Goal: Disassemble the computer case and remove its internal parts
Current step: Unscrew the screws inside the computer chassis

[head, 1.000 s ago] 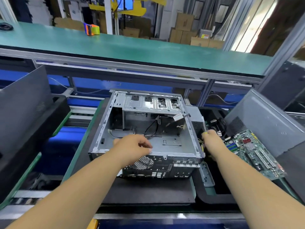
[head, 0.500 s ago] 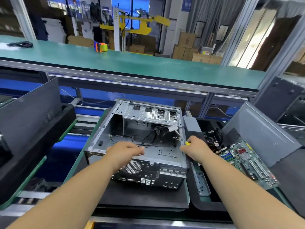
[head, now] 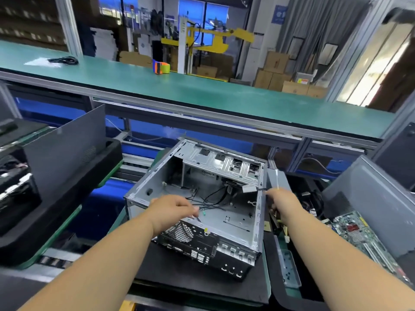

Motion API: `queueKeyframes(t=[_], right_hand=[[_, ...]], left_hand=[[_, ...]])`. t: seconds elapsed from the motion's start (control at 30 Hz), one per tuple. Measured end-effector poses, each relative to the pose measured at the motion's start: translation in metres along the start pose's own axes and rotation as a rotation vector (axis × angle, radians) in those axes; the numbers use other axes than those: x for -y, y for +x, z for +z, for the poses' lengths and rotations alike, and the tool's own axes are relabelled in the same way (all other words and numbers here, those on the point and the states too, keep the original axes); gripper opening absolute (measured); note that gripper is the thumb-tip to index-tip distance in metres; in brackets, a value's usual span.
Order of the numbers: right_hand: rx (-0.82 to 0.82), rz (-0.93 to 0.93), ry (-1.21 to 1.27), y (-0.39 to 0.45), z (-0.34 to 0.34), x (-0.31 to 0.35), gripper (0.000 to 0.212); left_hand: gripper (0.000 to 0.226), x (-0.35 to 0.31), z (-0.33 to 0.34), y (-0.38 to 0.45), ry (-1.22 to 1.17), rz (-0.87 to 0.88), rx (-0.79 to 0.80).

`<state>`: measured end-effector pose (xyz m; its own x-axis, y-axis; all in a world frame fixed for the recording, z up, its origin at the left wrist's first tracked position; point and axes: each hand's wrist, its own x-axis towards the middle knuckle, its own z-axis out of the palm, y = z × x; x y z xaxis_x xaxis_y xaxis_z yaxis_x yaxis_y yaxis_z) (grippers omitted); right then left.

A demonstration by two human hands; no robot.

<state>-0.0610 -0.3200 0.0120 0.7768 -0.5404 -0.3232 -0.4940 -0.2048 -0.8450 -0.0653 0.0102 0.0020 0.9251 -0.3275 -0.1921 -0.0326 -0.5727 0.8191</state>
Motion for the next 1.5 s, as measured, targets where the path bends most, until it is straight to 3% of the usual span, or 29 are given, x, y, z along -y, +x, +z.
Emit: queueKeyframes(t=[0.13,0.2,0.33,0.53,0.67,0.77,1.03,1.17,1.27,1.37,1.5], right_hand=[[-0.117,-0.155,-0.007,0.003,-0.003,0.013,0.011],[-0.076,-0.288,0.075,-0.003,-0.001,0.03,0.017],[0.022,-0.495,-0.207,-0.007,0.004,0.048,0.026],[0.074,-0.453,-0.743,0.018,0.005,0.03,0.034],[0.023,-0.479,-0.63,0.02,0.007,0.009,0.039],[0.028,-0.535,-0.747,0.015,0.01,-0.004,0.05],[0.038,-0.623,-0.788,-0.003,0.016,-0.01,0.041],[0.073,-0.626,-0.805,0.007,0.012,-0.005,0.044],[0.087,-0.625,-0.791,0.018,0.006,-0.005,0.051],[0.079,-0.648,-0.751,0.03,-0.004,-0.004,0.058],[0.138,-0.63,-0.863,0.048,-0.018,-0.001,0.071]], left_hand=[[0.023,0.005,0.002,0.002,0.009,0.023,-0.012],[0.025,0.007,0.002,0.005,0.025,0.032,-0.01],[0.019,0.011,-0.001,0.008,0.068,0.063,-0.016],[0.021,0.017,-0.008,0.016,0.064,0.082,-0.07],[0.023,0.018,-0.022,0.025,0.108,0.076,-0.034],[0.028,0.019,-0.034,0.032,0.172,0.079,-0.026],[0.04,0.01,-0.054,0.056,0.336,-0.053,-0.167],[0.022,-0.015,-0.019,0.046,0.262,-0.006,-0.27],[0.012,-0.04,0.027,0.031,0.158,0.093,-0.098],[0.033,-0.062,0.063,0.026,0.24,0.141,0.008],[0.051,-0.087,0.096,0.026,0.361,0.049,-0.066]])
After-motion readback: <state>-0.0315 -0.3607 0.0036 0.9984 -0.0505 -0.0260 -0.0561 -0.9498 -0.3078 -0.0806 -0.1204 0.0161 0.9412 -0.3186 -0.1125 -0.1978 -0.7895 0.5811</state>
